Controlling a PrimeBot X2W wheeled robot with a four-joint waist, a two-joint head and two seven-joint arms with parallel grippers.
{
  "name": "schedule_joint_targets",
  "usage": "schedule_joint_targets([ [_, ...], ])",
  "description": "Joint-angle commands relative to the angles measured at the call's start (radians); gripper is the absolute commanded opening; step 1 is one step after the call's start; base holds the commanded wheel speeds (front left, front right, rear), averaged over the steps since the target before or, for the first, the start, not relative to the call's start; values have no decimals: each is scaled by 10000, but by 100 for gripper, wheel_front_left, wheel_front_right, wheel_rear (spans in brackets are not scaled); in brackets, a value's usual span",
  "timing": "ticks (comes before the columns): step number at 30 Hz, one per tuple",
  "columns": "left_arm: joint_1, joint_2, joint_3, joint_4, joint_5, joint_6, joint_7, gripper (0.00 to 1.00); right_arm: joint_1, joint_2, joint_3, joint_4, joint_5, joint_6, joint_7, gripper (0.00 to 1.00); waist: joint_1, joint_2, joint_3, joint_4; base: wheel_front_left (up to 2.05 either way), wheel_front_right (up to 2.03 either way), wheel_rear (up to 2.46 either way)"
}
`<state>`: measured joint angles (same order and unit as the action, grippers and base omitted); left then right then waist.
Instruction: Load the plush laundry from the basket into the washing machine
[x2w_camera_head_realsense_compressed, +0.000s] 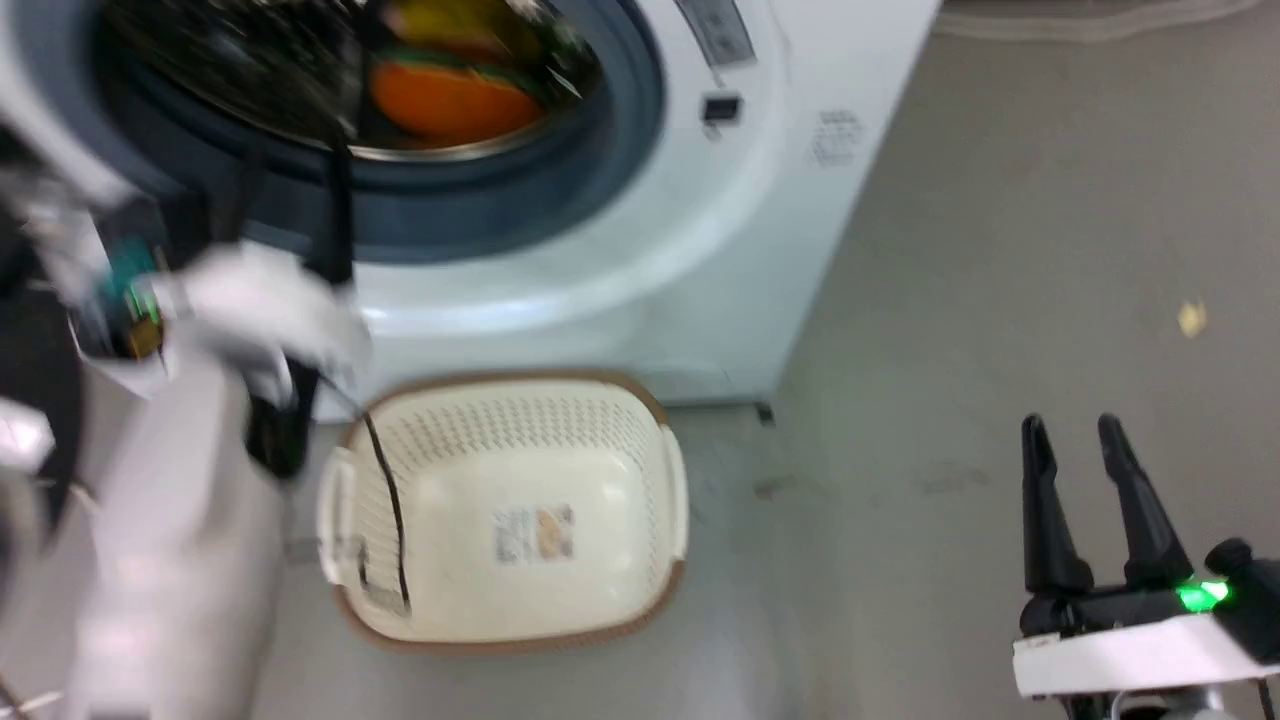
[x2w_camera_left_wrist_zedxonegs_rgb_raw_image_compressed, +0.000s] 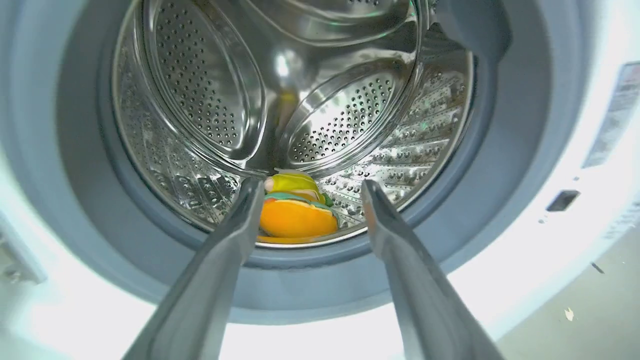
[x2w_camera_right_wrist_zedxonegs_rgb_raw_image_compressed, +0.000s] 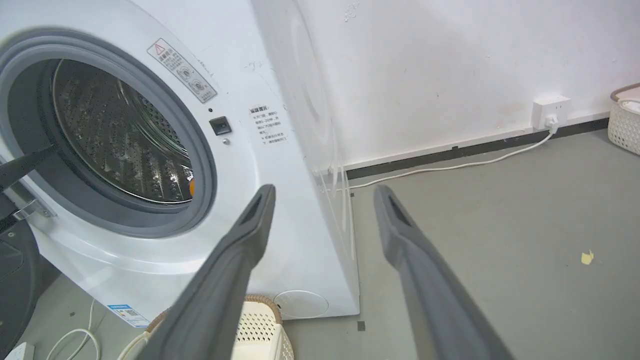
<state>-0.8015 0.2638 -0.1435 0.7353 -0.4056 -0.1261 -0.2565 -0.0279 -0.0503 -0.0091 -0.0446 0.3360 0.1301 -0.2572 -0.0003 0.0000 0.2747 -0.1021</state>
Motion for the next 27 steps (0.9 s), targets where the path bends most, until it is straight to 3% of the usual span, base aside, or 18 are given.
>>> schedule_joint_targets([
  [1,332,-10,38,-97,60,-7,-49,100,107,1,13,3,-61,6,-46,100,3,0,-946,778,0,0,0],
  [5,3091,-212,185,-2267,321,413,-51,100,412,1,43,-114,-238,6,-46,100,3,0,-1633,1148,0,0,0],
  [11,5338,-475,241,-3717,88,839,29,100,719,1,-36,-198,-343,6,-46,100,3,0,-2139,1497,0,0,0],
  [13,6335,-567,129,-4632,272,1206,30,100,923,1,-25,-185,-404,6,-46,100,3,0,-2406,1666,0,0,0],
  [21,8164,-911,-315,-5936,859,1894,-15,100,1477,1,68,119,-587,6,-46,100,3,0,-2899,1938,0,0,0],
  [27,8624,-1046,-514,-6248,1083,2081,-30,100,1757,1,-51,365,-578,6,-46,100,3,0,-3015,2091,0,0,0],
])
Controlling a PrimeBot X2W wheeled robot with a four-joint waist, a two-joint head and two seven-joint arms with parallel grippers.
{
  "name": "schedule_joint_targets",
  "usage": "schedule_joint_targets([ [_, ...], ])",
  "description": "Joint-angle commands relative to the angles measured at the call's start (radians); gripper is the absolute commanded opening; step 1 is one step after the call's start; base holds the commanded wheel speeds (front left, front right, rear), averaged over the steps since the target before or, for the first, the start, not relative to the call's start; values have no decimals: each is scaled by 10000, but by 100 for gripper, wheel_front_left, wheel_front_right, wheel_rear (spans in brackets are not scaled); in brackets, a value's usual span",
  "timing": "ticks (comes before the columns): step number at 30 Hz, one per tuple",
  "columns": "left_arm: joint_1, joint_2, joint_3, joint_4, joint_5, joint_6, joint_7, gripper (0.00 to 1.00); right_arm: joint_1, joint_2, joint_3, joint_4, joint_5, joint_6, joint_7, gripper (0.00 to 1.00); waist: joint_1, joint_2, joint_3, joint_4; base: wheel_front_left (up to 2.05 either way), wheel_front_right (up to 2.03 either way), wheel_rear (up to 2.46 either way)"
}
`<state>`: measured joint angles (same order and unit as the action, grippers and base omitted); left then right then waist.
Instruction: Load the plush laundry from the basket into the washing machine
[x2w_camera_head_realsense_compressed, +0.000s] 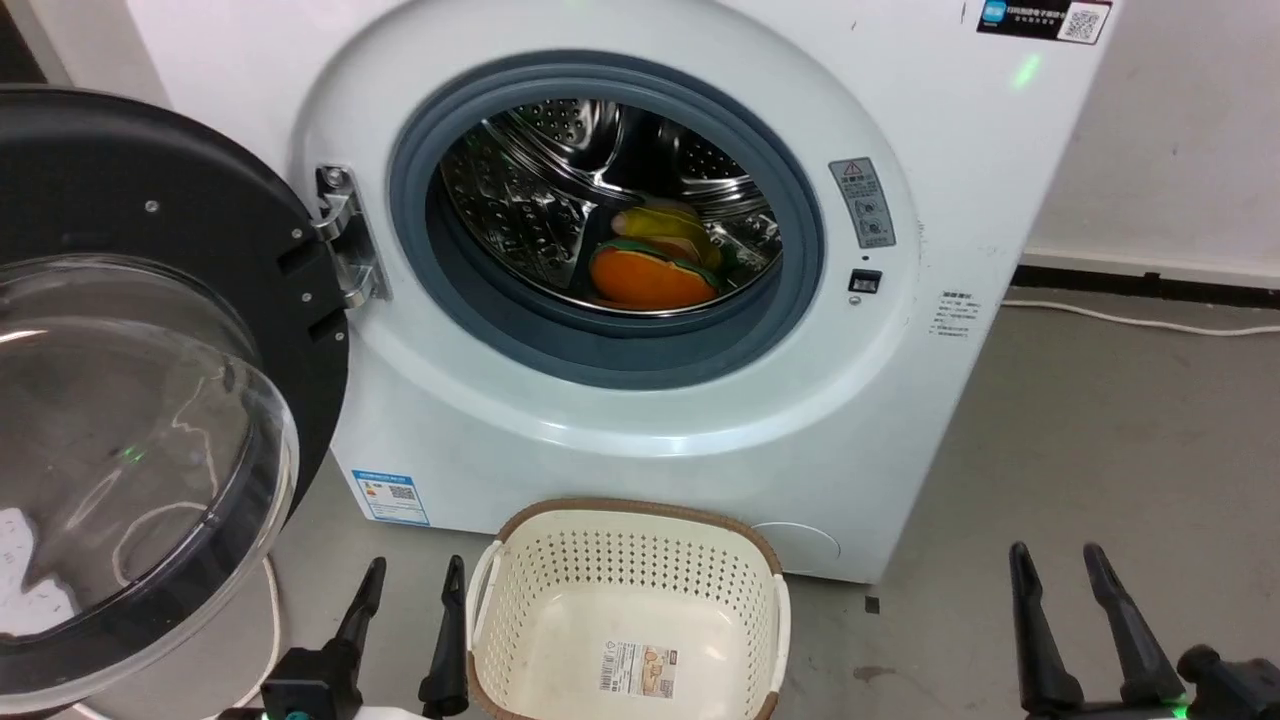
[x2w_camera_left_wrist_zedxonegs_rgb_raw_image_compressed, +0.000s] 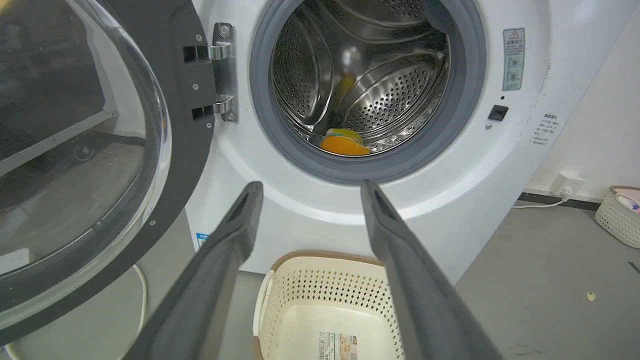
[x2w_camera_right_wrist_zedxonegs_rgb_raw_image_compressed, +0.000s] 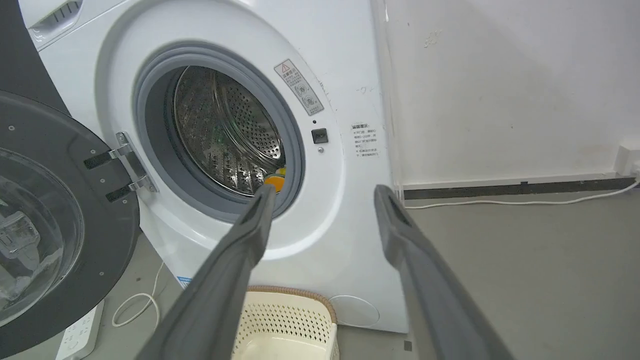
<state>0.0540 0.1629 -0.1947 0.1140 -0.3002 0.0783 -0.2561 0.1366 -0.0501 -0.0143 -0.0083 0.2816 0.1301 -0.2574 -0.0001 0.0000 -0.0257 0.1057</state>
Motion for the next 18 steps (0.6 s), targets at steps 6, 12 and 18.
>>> schedule_joint_targets([
  [6,104,90,-201,-3,229,71,54,100,324,-1,-238,434,46,6,-44,100,1,0,-83,61,0,0,0],
  [12,39,126,-260,70,226,19,111,0,211,-2,-216,615,25,0,3,0,1,0,-104,16,0,0,0],
  [18,26,88,-207,50,279,4,168,0,180,-2,-204,615,-28,0,53,0,1,0,-99,-9,0,0,0],
])
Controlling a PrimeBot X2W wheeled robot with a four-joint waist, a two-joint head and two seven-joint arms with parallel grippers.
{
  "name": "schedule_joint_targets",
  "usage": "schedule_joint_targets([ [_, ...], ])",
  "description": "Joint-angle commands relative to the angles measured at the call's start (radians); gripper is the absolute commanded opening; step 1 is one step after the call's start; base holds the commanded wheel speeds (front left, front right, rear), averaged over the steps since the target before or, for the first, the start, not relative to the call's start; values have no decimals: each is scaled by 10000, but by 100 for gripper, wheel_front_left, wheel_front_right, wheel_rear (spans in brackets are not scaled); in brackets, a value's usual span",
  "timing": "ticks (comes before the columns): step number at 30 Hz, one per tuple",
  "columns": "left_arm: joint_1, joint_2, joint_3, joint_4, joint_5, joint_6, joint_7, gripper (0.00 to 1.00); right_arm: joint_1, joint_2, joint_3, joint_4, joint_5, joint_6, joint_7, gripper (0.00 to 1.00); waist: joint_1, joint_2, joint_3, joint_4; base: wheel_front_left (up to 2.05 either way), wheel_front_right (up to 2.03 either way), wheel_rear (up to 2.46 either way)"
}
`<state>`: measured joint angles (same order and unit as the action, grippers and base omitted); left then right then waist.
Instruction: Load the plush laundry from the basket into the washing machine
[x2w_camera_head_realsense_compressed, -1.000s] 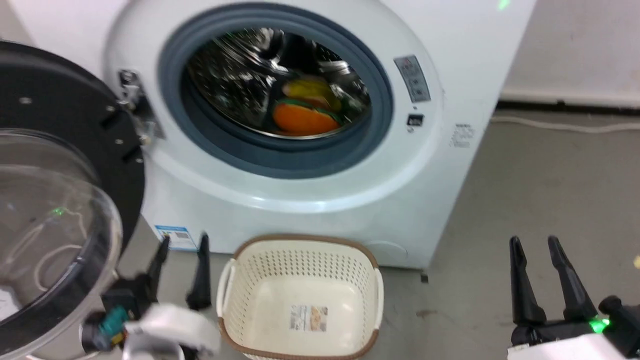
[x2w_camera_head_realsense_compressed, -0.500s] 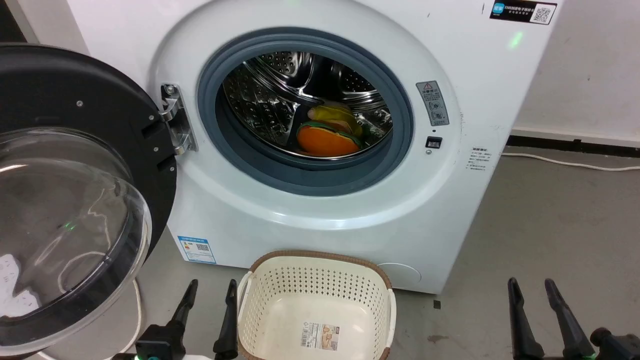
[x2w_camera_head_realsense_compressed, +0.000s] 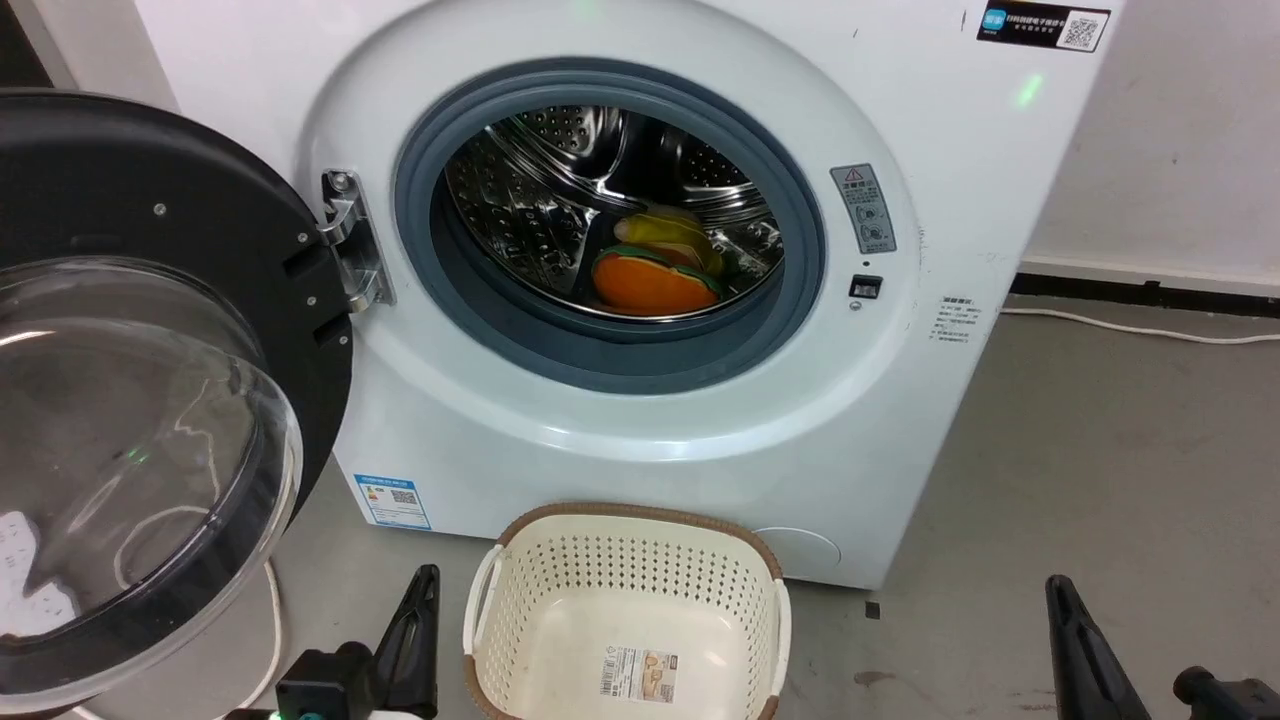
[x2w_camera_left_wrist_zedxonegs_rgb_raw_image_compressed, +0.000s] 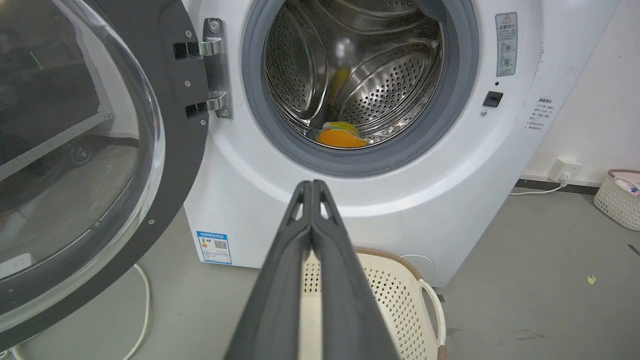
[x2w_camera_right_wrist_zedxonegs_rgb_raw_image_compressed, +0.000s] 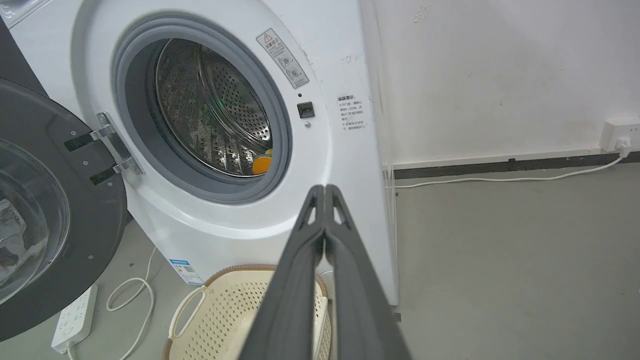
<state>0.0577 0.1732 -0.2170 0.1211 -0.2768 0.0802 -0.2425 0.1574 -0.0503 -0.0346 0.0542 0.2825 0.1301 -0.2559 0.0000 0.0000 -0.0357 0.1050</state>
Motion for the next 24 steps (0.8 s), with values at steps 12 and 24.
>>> schedule_joint_targets([
  [12,-66,-134,226,-137,312,-92,266,0,-179,0,33,-62,-310,1,285,0,0,0,36,-104,0,0,0],
  [24,-121,-252,436,-253,577,-169,499,0,-330,0,67,-114,-582,1,530,0,0,0,70,-206,0,0,0],
])
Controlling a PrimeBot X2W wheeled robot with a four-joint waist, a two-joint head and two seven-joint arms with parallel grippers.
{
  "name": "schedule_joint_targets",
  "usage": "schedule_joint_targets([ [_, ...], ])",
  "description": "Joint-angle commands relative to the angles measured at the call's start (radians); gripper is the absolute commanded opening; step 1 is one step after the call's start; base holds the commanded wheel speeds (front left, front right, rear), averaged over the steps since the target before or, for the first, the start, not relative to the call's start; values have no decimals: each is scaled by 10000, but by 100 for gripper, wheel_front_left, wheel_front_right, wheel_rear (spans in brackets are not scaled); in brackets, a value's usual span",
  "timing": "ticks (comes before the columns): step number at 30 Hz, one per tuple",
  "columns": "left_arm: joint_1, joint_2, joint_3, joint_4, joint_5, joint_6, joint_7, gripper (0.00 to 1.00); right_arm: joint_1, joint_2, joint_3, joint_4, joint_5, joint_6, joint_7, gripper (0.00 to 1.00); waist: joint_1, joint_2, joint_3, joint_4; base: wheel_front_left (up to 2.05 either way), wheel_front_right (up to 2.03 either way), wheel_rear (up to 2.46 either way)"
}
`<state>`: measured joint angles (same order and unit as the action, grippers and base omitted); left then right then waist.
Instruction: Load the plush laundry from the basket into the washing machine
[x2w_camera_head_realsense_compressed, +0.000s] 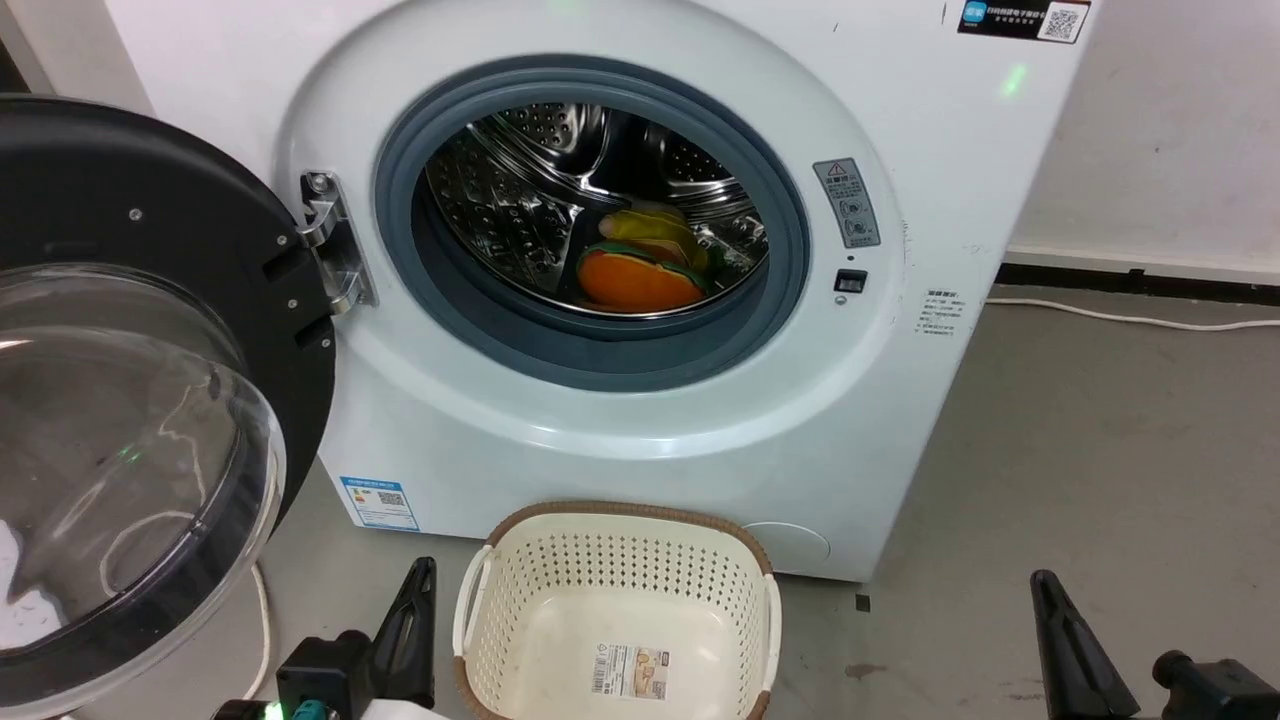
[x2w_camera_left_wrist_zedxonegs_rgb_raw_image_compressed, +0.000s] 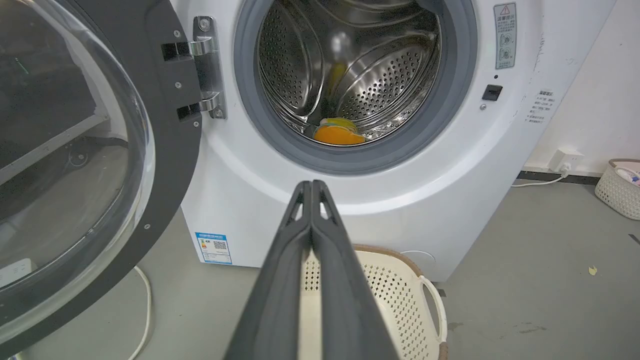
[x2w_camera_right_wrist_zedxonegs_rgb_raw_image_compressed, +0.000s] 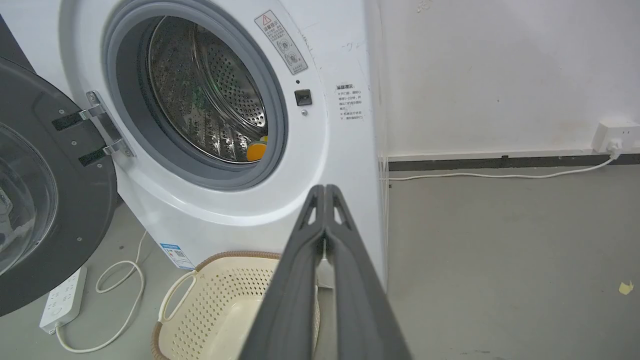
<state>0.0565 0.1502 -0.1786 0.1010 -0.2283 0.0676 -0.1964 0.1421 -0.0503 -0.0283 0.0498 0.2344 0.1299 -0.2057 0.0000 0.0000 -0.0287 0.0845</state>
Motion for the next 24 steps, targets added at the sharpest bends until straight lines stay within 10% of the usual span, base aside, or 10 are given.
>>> schedule_joint_targets([
  [1,-114,-32,71,-61,114,-49,58,0,-190,0,6,-74,-123,3,49,0,0,0,4,-10,0,0,0],
  [24,-220,-260,474,-284,624,-196,506,0,-480,1,71,-174,-645,4,521,0,0,0,70,-207,0,0,0],
])
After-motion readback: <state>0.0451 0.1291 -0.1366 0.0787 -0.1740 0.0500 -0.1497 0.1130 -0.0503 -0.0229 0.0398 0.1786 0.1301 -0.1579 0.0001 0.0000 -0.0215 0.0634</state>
